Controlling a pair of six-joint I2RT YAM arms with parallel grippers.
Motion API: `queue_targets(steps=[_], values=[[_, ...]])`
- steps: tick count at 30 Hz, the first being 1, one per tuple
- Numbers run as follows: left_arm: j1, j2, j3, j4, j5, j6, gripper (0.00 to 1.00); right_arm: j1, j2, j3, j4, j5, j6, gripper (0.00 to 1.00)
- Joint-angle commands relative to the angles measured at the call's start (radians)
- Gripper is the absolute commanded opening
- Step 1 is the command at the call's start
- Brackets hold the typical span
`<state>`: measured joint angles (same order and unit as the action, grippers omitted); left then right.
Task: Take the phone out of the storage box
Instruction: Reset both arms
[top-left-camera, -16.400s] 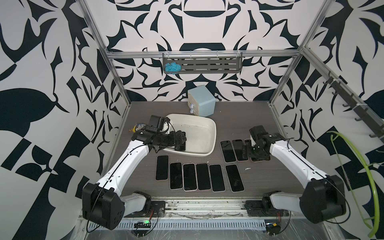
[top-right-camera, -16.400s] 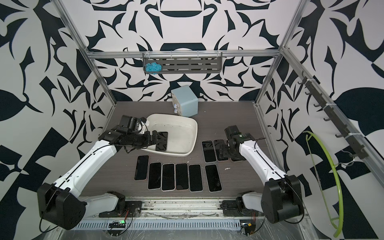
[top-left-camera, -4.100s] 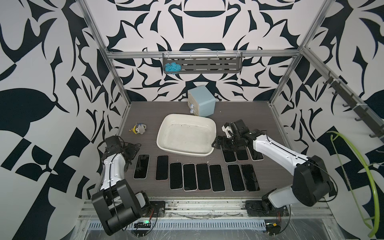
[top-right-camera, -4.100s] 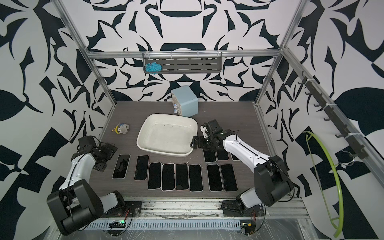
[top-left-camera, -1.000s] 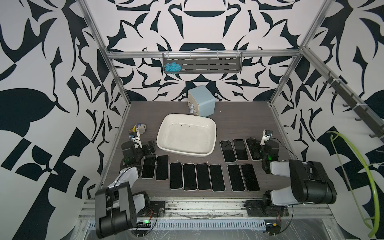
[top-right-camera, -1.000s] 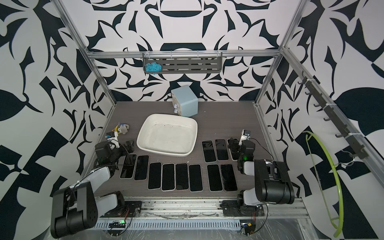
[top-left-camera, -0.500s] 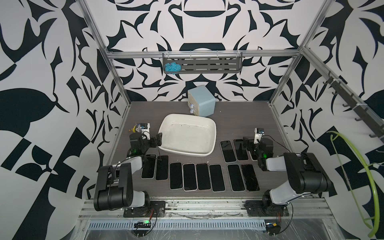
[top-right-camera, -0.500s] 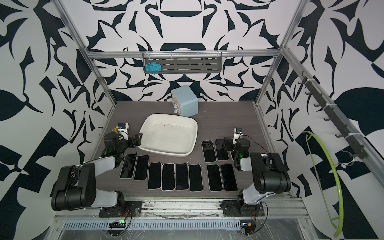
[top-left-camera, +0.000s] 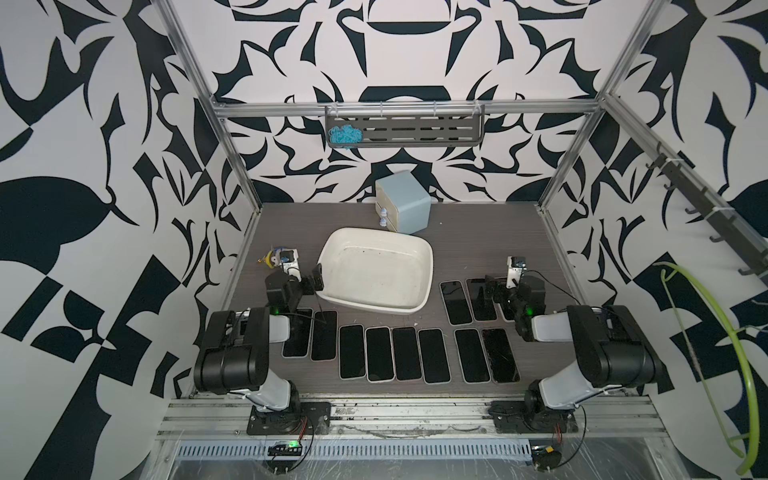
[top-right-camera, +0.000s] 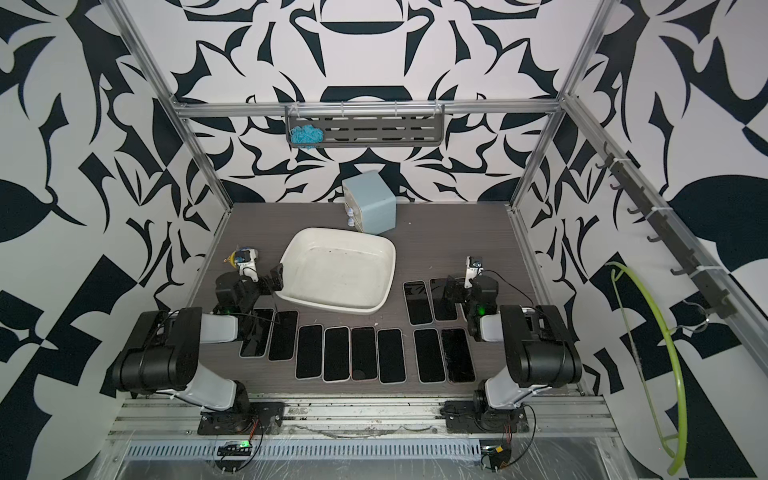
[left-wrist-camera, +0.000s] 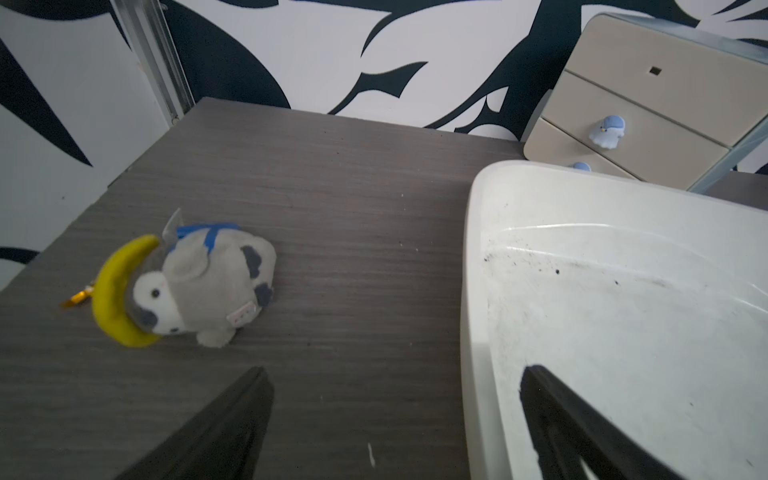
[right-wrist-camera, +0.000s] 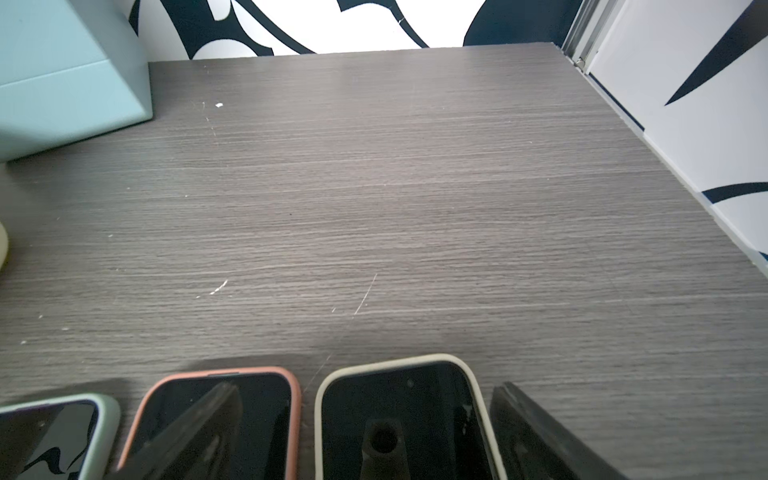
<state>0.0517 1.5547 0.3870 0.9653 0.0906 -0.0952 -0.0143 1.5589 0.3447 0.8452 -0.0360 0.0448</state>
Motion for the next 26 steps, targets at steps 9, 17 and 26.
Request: queue_targets(steps=[9, 17, 26], values=[[-0.008, -0.003, -0.003, -0.081, -0.017, 0.022, 1.0, 0.001, -0.014, 0.02, 0.019, 0.01, -0.012, 0.99], [-0.008, -0.011, 0.001, -0.101, -0.015, 0.025, 1.0, 0.001, -0.013, 0.019, 0.02, 0.011, -0.012, 0.99], [-0.009, -0.01, 0.001, -0.1, -0.015, 0.025, 1.0, 0.014, -0.014, 0.02, 0.015, 0.024, -0.025, 0.99]])
